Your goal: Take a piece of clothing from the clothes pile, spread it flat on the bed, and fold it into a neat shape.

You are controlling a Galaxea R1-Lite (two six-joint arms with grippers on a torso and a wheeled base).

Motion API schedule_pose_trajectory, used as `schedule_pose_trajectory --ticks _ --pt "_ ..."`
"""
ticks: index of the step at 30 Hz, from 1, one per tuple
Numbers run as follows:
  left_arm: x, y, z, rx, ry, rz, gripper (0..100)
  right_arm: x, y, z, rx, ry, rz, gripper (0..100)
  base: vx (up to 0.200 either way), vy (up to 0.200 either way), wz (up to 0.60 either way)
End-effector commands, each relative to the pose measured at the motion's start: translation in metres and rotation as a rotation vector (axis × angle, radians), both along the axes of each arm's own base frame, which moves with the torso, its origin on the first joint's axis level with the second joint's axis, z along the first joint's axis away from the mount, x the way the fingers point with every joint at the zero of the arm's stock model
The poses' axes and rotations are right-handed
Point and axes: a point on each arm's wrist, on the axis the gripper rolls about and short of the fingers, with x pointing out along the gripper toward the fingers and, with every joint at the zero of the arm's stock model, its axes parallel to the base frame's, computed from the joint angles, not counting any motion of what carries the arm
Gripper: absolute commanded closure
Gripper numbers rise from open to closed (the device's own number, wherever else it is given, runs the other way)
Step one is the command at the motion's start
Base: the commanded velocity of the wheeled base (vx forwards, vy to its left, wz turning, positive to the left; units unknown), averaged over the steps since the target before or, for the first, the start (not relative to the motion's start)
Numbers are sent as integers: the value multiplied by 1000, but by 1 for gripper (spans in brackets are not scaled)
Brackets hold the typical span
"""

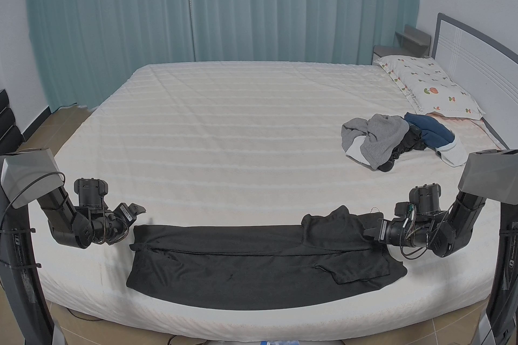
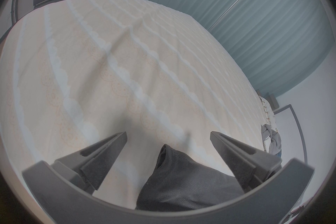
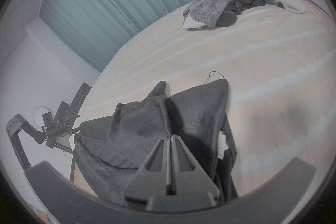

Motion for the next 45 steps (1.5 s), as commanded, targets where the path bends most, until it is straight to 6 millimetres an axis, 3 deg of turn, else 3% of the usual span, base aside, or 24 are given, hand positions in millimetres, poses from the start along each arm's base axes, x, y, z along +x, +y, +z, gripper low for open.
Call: schedule_pose_trajectory --ticks 1,14,21,31,45 --pt "1 1 4 1 -13 2 0 -3 -6 3 -3 0 -13 100 0 0 0" --pt "-2 2 14 6 -34 3 0 -22 -26 20 20 -6 -23 100 0 0 0" --pt "-7 1 27 8 -56 0 0 -40 -31 13 15 30 17 100 0 0 0" --pt "-25 -3 38 32 74 -84 0 -56 -31 7 2 34 38 100 0 0 0" --pt "-36 -33 20 51 169 -172 0 -64 -31 5 2 10 42 100 0 0 0"
